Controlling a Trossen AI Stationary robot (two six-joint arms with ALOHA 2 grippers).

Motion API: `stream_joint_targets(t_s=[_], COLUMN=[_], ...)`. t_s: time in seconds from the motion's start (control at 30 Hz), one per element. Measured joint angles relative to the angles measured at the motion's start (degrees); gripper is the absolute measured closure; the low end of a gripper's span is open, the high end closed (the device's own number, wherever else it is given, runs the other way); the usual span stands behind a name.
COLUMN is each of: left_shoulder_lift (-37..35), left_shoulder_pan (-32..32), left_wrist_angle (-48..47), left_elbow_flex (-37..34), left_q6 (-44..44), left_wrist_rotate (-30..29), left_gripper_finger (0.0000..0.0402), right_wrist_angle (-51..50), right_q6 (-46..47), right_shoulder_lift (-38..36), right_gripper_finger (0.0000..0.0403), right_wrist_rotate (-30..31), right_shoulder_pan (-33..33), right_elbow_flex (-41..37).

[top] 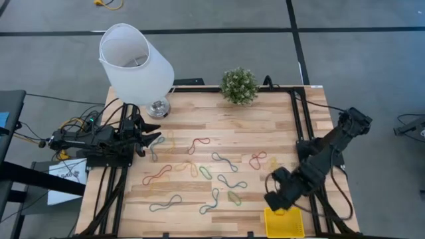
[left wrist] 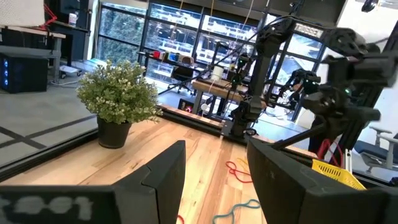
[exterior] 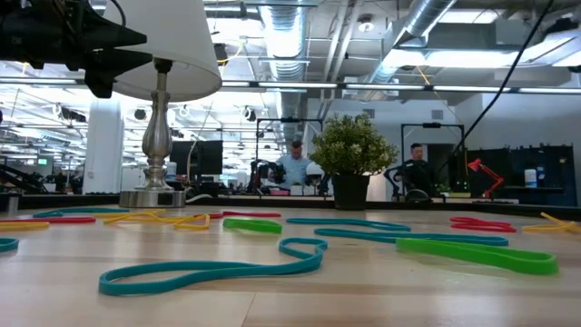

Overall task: Pick and place rubber bands into bin
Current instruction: Put the red rubber band into the yellow basket

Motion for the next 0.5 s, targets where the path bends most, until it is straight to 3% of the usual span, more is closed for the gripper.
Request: stream_joint_targets(t_s=[0.2, 0.4, 0.5], left_shoulder_lift=[0.0, 0.0, 0.0], left_shoulder_pan=[0.0, 0.0, 0.0], left_wrist_angle=[0.0, 0.2, 0.3], left_elbow_flex=[0.0, 0.0, 0.0], left_q6=[0.0, -0.2, -0.2], left_wrist_rotate=[0.0, 0.0, 0.0], left_gripper_finger=[0.0239, 0.0239, 0.0239], right_wrist_angle=[9.2, 15.6, 15.4], right_q6=[4.1, 3.9, 2.1], right_shoulder_lift=[6.6, 11.9, 13.6], right_gripper_finger=[0.0403, 0.0403, 0.0403], right_wrist_rotate=[-0.9, -1.2, -4.3], right_shoulder_pan=[6.0, 7.3, 7.2], right_elbow_flex=[0.0, 0.1, 0.1])
